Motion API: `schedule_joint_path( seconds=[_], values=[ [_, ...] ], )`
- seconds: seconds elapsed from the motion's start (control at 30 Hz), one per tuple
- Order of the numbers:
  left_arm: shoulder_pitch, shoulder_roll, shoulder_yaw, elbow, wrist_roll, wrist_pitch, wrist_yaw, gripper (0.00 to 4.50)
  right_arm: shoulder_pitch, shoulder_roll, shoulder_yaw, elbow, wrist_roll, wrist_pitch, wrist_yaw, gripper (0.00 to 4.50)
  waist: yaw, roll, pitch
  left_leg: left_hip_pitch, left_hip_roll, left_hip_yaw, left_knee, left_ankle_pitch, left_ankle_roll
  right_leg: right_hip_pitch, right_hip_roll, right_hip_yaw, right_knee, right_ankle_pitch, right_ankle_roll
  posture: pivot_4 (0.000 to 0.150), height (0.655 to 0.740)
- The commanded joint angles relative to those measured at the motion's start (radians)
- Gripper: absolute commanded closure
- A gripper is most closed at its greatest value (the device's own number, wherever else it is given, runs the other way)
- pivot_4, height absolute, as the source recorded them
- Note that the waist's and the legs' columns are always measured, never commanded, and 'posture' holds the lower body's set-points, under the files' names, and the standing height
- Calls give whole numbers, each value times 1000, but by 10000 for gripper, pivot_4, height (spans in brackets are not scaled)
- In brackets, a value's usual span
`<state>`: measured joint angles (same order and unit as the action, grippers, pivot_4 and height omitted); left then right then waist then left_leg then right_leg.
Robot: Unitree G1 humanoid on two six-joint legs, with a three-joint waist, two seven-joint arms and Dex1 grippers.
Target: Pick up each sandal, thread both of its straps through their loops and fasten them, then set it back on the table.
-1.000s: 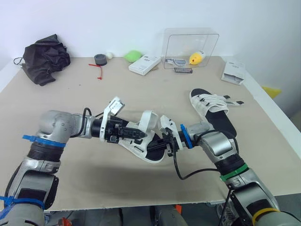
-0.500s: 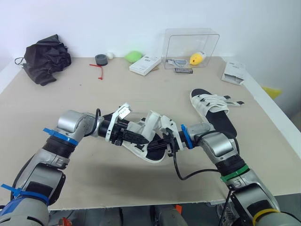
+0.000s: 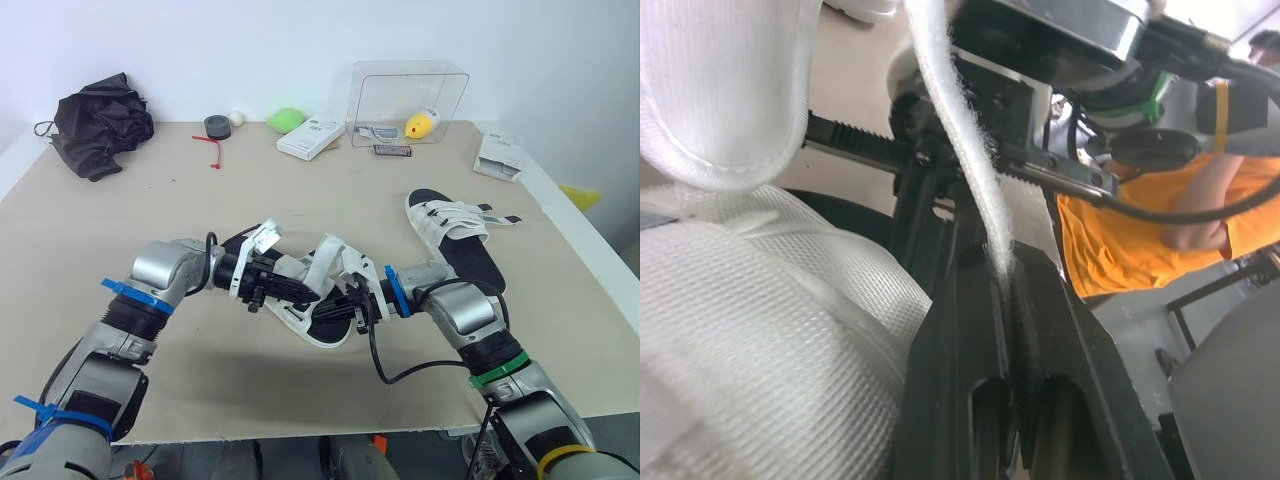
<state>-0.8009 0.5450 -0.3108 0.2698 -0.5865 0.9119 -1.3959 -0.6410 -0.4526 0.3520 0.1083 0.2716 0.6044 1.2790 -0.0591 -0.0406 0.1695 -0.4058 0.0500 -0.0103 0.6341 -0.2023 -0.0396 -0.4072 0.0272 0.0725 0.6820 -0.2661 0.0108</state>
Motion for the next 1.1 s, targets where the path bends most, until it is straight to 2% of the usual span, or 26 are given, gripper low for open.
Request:
schedule_joint_path(
  seconds=[0.03, 0.33, 0.63, 0.8, 1.1],
  values=[
    [10, 22, -1, -16, 18, 19, -13, 44306, 20, 1, 24, -5, -3, 14, -3, 45000, 0, 0, 0, 0, 0, 0, 0, 0, 0, 0, 0, 0, 0, 0, 0, 1500, 7400],
    [58, 78, -16, -93, 13, 74, -35, 44306, -22, -5, 9, 44, -13, -14, 6, 45000, -4, 0, 0, 0, 0, 0, 0, 0, 1, 0, 1, 0, 0, 0, 0, 1500, 7400],
    [116, 11, 77, -130, 3, -12, 48, 44306, -41, -4, 3, 62, -11, -28, 11, 45000, -1, 0, 0, 0, 0, 0, 0, 0, 1, 0, 0, 0, 0, 0, 0, 1500, 7400],
    [145, -65, 151, -140, -5, -93, 130, 44306, -48, -7, -5, 58, -5, -27, 11, 45000, 5, 0, 0, 0, 0, 0, 1, 0, 1, 0, 0, 0, 0, 0, 0, 1500, 7400],
    [153, 30, 114, -177, -23, -2, 53, 44306, -46, -9, -3, 66, -6, -30, 14, 45000, 5, 0, 0, 0, 0, 0, 1, 0, 0, 0, 0, 0, 0, 1, 0, 1500, 7400]
  ],
)
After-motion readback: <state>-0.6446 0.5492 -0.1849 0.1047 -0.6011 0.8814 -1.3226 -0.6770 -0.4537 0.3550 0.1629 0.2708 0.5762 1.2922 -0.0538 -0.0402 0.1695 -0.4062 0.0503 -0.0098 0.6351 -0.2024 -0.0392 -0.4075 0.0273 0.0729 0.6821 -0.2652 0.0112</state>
